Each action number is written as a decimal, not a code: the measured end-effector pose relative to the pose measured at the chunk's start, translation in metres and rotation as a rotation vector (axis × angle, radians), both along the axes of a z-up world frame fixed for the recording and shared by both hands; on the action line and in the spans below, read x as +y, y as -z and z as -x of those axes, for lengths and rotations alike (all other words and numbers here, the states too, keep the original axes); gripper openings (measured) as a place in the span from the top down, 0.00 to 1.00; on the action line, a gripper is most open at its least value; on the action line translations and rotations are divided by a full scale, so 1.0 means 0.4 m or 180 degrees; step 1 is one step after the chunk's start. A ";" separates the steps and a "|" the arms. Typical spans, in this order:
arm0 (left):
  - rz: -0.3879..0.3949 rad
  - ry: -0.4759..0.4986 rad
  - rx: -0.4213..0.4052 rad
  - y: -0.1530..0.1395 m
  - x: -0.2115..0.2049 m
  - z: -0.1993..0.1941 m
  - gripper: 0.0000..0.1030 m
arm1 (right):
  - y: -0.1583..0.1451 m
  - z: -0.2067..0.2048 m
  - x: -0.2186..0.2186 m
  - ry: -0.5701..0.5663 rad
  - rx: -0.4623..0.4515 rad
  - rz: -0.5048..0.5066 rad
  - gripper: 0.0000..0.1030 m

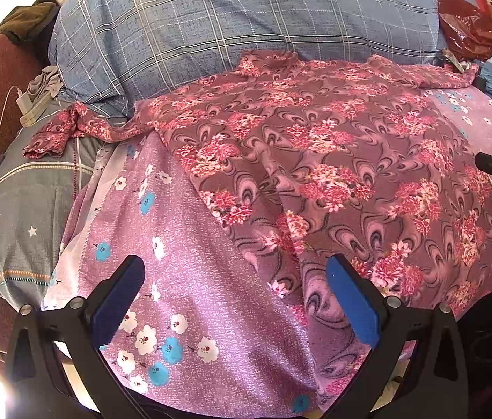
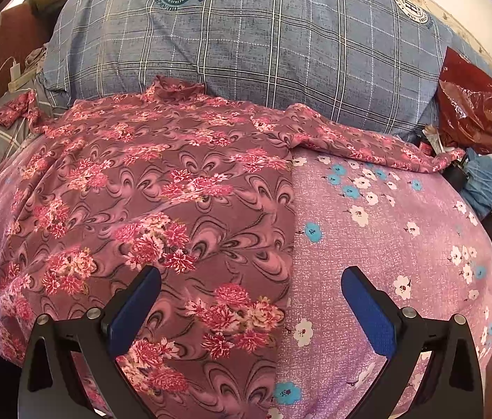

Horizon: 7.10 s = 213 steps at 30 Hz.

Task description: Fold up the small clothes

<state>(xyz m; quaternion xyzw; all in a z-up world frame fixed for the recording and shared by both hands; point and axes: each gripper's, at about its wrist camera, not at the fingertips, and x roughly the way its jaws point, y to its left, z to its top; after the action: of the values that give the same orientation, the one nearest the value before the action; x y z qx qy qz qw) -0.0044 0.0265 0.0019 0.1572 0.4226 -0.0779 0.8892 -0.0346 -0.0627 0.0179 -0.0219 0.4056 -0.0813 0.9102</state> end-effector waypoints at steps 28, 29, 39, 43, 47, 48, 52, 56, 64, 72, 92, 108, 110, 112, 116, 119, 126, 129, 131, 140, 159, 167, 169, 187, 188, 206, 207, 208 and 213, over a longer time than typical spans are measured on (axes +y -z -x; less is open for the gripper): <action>0.0165 -0.0089 0.0140 0.001 0.018 -0.040 0.00 | 0.000 0.034 -0.036 0.0142 -0.0021 -0.0058 0.00; 0.0167 -0.0091 0.0145 0.002 0.018 -0.040 0.00 | -0.001 0.034 -0.036 0.0141 -0.0020 -0.0058 0.00; 0.0184 -0.0083 0.0179 0.008 0.018 -0.039 0.00 | 0.005 0.039 -0.037 0.0156 -0.0010 -0.0061 0.00; 0.0197 -0.0093 0.0192 0.007 0.018 -0.040 0.00 | 0.004 0.044 -0.040 0.0161 -0.0017 -0.0061 0.00; 0.0240 -0.0134 0.0206 0.002 0.024 -0.047 0.00 | 0.004 0.044 -0.047 0.0180 -0.0012 -0.0097 0.00; 0.0254 -0.0144 0.0209 0.000 0.027 -0.049 0.00 | 0.003 0.045 -0.050 0.0184 -0.0014 -0.0125 0.00; 0.0295 -0.0228 0.0214 -0.006 0.049 -0.059 0.00 | 0.000 0.051 -0.057 0.0152 -0.0025 -0.0192 0.01; 0.0324 -0.0339 0.0236 -0.006 0.080 -0.067 0.00 | 0.007 0.064 -0.055 0.0060 0.0045 -0.0141 0.01; 0.0319 -0.0473 0.0311 0.013 0.116 -0.075 0.00 | 0.091 0.104 -0.096 -0.0019 0.0409 -0.0561 0.12; 0.0313 -0.0505 0.0319 -0.002 0.108 -0.079 0.00 | 0.108 0.122 -0.043 -0.0449 0.0346 -0.0557 0.96; 0.0954 -0.0278 0.1417 0.119 0.064 -0.027 0.00 | 0.071 0.104 -0.254 0.0103 -0.0024 -0.0691 0.96; 0.1850 -0.0165 0.1246 0.019 0.085 -0.014 0.98 | 0.009 0.147 -0.258 0.0012 -0.0268 -0.1138 0.96; 0.1857 -0.0174 0.0977 -0.084 0.115 0.004 0.98 | -0.045 0.176 -0.258 -0.0093 -0.0435 -0.1397 0.96; 0.1552 -0.0338 0.0727 -0.149 0.143 0.009 0.98 | -0.088 0.198 -0.243 -0.0201 -0.0555 -0.1487 0.96; 0.1336 -0.0632 0.0849 -0.099 0.196 -0.031 0.96 | -0.057 0.183 -0.220 -0.0202 -0.0400 -0.1505 0.96; 0.1188 -0.0873 0.1001 -0.015 0.248 -0.039 0.80 | 0.041 0.158 -0.219 -0.0030 0.0039 -0.1436 0.96; 0.1310 -0.0862 0.1218 0.086 0.254 -0.075 0.50 | 0.068 0.149 -0.231 0.0053 0.0210 -0.1373 0.91; 0.1219 -0.0740 0.1203 0.108 0.202 -0.094 0.45 | 0.055 0.134 -0.245 0.0103 0.0137 -0.1529 0.85; 0.1111 -0.0677 0.1225 0.131 0.174 -0.103 0.45 | 0.065 0.126 -0.249 0.0178 0.0135 -0.1602 0.65; 0.1459 -0.0602 0.1024 0.006 0.196 -0.094 0.94 | 0.058 0.107 -0.189 -0.0108 0.0097 -0.1409 0.96; 0.1382 -0.0449 0.0887 -0.089 0.225 -0.013 0.97 | -0.026 0.158 -0.261 -0.0132 -0.0319 -0.2319 0.96; 0.0751 -0.1016 0.1249 0.034 0.304 -0.033 0.95 | 0.090 0.119 -0.237 0.0151 0.0405 -0.1740 0.96; 0.0858 -0.1002 0.1194 0.025 0.318 -0.039 0.95 | 0.106 0.109 -0.226 0.0185 0.0559 -0.1544 0.93; 0.0577 -0.0286 0.0714 0.091 0.020 -0.246 0.35 | 0.025 -0.098 -0.340 0.0243 -0.0214 -0.2137 0.90; 0.0682 -0.0240 0.0719 0.073 0.021 -0.247 0.35 | 0.000 -0.095 -0.416 0.0487 -0.0385 -0.2149 0.82; 0.1213 -0.0210 0.0820 0.102 -0.078 -0.585 0.35 | 0.058 -0.285 -0.989 0.2417 -0.0993 -0.2241 0.67; 0.1216 -0.0208 0.0818 0.104 -0.077 -0.593 0.35 | 0.056 -0.289 -0.988 0.2420 -0.1017 -0.2203 0.74; 0.1215 -0.0205 0.0807 0.107 -0.075 -0.601 0.35 | 0.050 -0.292 -0.987 0.2404 -0.1050 -0.2180 0.88; 0.1250 -0.0208 0.0754 0.113 -0.067 -0.620 0.35 | -0.023 -0.312 -0.926 0.2148 -0.1084 -0.1861 0.92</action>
<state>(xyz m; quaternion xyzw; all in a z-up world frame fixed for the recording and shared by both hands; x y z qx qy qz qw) 0.2437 -0.0002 -0.0432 -0.0428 0.5056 -0.1478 0.8489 0.0902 -0.4333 0.0272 0.3815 0.2410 -0.2572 0.8545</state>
